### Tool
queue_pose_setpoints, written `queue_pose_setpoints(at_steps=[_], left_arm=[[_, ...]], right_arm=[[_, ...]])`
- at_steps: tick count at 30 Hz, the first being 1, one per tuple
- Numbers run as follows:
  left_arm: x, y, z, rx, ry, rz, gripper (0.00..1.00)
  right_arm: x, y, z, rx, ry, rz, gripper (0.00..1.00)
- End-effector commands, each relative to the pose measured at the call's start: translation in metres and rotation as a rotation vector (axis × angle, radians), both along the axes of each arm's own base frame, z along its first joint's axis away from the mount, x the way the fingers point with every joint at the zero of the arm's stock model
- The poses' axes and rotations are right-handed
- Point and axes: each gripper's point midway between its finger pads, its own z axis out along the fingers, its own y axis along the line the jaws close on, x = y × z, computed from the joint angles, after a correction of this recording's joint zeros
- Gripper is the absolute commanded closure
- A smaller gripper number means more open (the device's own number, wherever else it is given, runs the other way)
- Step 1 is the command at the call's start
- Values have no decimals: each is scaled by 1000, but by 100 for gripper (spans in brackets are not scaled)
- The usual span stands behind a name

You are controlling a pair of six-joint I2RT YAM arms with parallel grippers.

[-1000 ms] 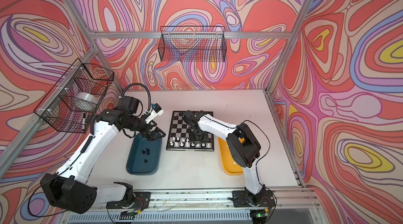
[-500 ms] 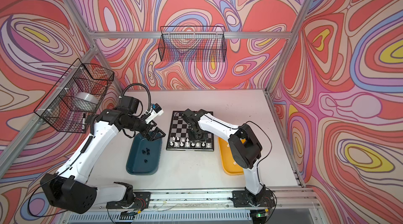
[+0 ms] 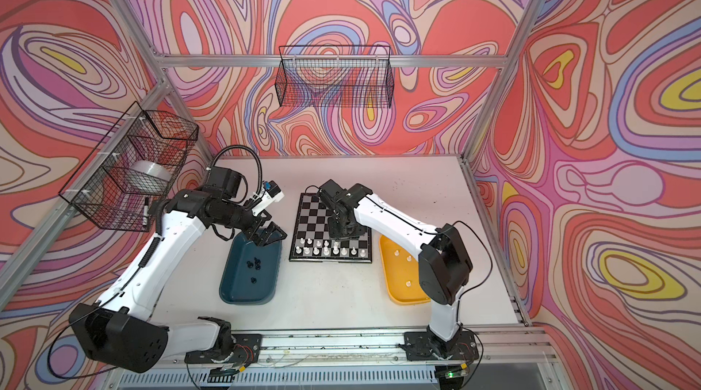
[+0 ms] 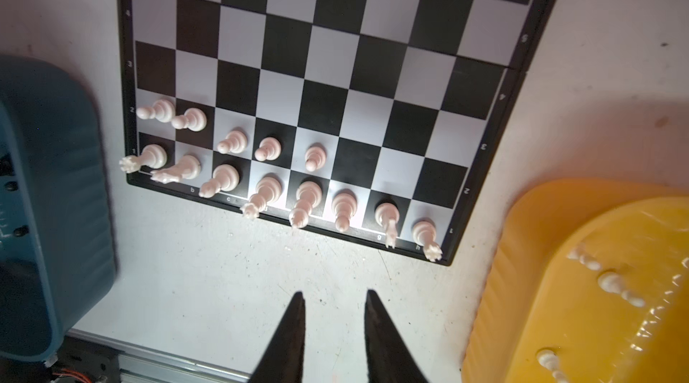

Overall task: Set up the chess pieces on the board
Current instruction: 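Lift the right gripper off the pawn and move it back over the yellow tray, then lower the right gripper into the yellow tray and grasp a white pawn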

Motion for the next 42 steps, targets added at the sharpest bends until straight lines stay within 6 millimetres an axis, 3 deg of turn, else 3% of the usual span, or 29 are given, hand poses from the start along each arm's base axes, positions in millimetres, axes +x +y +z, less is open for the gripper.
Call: queue_pose_setpoints(at_steps=[1,11,16,28,42], left_arm=[[-4,-1,10,-2,-12,-30,4],[-10,-22,2,90,-16,-153,5],[-9,-35,3,83,7,-195,6],[-10,-56,5,71,33,-268,6],[-19,-65,11,25,47,-289,6]], right_arm=[[-4,-28,21,-34,-66,-66,72],[-46,-135,6,-38,-41,-366,73],[-68,-165,-16,-48,2,-471,73],[-107,-192,-58,-69,46,-611,70],[-110,-195,-79,-42,81,-624,70]])
